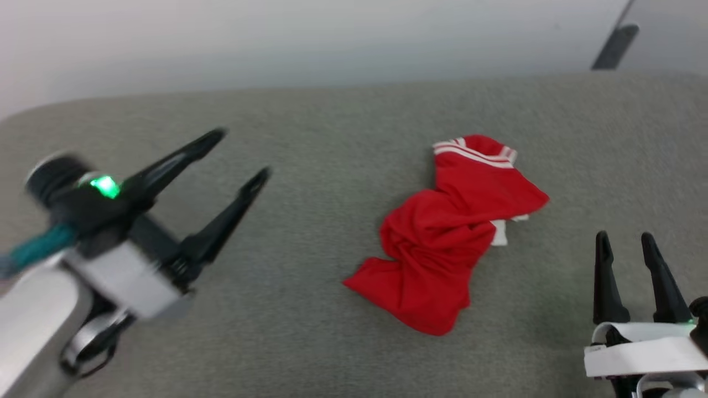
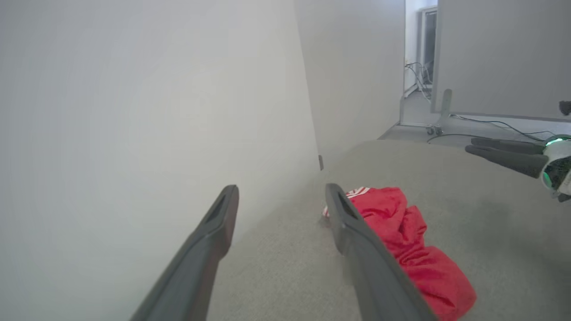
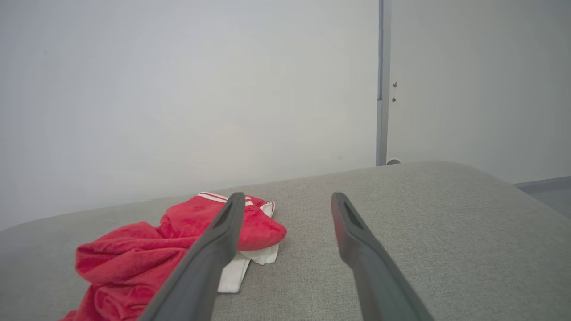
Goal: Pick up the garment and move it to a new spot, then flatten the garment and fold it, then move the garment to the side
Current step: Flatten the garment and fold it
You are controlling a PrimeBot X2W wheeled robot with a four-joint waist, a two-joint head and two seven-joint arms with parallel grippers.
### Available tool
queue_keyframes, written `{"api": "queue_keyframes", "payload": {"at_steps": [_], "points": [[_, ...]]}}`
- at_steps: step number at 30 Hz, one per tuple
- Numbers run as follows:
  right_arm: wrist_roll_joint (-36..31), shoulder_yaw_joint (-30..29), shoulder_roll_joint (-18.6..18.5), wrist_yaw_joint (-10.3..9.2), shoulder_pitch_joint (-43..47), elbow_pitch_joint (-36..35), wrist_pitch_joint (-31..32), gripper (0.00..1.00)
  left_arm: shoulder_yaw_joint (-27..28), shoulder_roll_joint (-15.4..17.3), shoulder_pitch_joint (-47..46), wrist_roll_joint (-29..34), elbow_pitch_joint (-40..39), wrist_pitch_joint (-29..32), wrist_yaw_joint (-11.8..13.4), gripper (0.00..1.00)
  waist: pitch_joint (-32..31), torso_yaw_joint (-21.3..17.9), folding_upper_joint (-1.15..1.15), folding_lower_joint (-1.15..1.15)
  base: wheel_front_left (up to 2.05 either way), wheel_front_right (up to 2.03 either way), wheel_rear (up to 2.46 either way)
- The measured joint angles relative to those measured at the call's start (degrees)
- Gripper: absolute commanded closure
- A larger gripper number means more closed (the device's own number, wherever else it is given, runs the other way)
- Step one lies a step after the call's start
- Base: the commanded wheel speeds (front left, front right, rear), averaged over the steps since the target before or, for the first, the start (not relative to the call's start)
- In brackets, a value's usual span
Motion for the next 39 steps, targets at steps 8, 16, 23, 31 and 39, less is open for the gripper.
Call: {"api": "queue_keyframes", "payload": {"at_steps": [8, 16, 23, 31, 39], "points": [[4.13, 3.00, -0.07, 0.00, -0.40, -3.96, -0.13, 0.00, -25.51, -1.96, -26.09, -11.50, -1.35, 22.80, 0.00, 0.00, 5.75, -6.05, 0.00, 0.00, 0.00, 0.00, 0.00], [6.79, 6.81, -0.09, 0.00, 0.77, -6.35, -0.13, 0.00, -36.20, -5.41, -38.42, -24.69, 1.29, 43.75, 0.01, 0.00, 9.84, -13.96, 0.00, 0.00, 0.00, 0.00, 0.00], [8.12, 9.38, -0.09, 0.00, 2.07, -7.44, -0.14, 0.00, -37.28, -7.79, -40.50, -23.27, 5.60, 45.92, 0.01, 0.00, 12.58, -20.22, 0.00, 0.00, 0.00, 0.00, 0.00], [9.49, 11.69, -0.08, 0.00, 2.04, -8.17, -0.14, 0.00, -37.72, -6.93, -40.54, -20.78, 10.38, 47.96, 0.01, 0.23, 15.53, -25.00, 0.00, 0.00, 0.00, 0.00, 0.00], [9.48, 9.75, -0.03, 0.00, 1.98, -8.40, -0.13, 0.00, -37.76, -5.91, -40.99, -23.68, 9.91, 45.73, 0.01, 1.00, 17.27, -24.65, 0.00, 0.00, 0.00, 0.00, 0.00]]}}
